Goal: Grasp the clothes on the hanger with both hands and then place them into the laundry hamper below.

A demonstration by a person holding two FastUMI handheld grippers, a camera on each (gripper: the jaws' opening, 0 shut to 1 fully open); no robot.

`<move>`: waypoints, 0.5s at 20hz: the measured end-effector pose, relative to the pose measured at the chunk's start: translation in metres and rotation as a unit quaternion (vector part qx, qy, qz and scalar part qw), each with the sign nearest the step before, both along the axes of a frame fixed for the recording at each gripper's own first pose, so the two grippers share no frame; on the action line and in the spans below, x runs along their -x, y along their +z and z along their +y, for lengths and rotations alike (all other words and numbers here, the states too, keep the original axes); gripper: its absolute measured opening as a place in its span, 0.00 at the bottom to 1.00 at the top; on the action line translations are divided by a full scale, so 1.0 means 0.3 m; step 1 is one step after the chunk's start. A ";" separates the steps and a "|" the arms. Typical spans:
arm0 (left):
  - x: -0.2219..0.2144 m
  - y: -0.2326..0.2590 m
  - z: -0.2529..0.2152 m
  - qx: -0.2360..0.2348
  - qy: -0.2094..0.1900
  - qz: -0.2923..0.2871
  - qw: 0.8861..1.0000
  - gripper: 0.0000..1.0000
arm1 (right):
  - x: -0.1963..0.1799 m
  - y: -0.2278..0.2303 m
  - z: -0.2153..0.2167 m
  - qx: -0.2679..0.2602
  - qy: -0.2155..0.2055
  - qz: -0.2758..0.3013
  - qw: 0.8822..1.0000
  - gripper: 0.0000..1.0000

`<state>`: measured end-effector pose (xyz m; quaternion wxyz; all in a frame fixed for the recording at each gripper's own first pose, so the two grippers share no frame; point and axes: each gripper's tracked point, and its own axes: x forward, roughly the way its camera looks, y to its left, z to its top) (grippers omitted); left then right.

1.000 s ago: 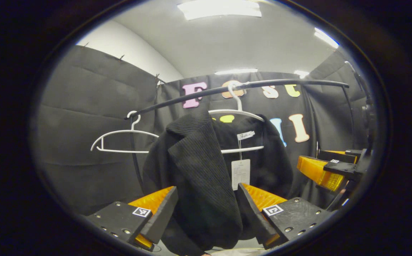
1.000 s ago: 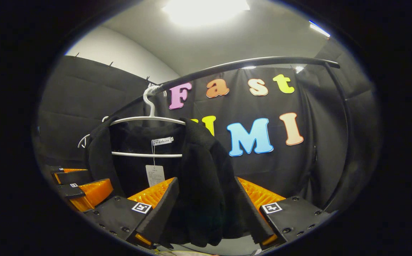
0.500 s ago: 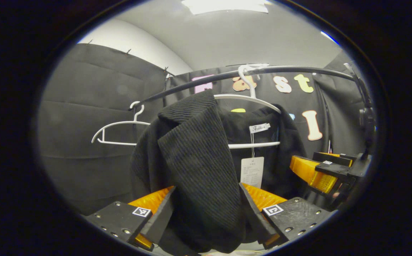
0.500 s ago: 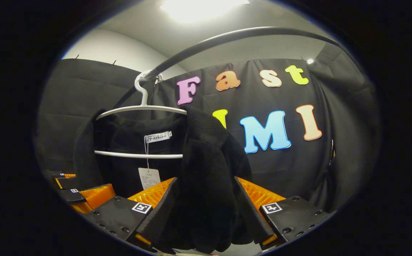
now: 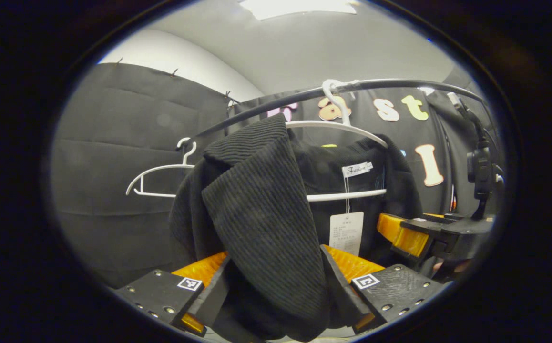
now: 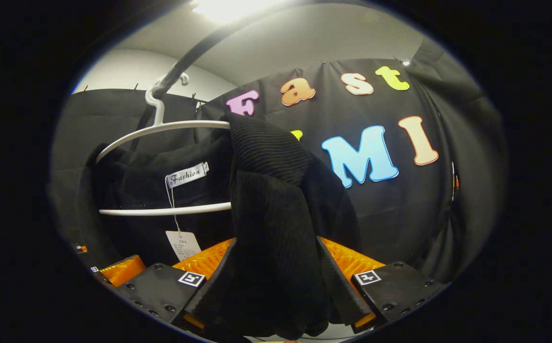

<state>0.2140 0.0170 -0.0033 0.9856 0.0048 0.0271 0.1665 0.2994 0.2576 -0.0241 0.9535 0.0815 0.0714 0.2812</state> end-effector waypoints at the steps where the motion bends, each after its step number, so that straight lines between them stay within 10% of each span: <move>1: -0.004 -0.001 0.002 -0.002 0.002 0.001 1.000 1.00 | -0.010 -0.011 0.003 0.002 -0.003 0.002 1.000 0.98; 6: -0.023 -0.006 0.015 -0.004 0.005 0.001 1.000 0.72 | -0.024 -0.038 0.030 -0.002 -0.002 0.018 1.000 0.82; 8: -0.015 0.005 0.038 -0.013 0.020 -0.002 1.000 0.74 | -0.034 -0.046 0.023 0.002 -0.005 0.021 1.000 0.59; 10: -0.021 -0.001 0.041 -0.002 0.009 -0.005 1.000 0.49 | -0.039 -0.053 0.023 0.012 -0.009 0.018 1.000 0.27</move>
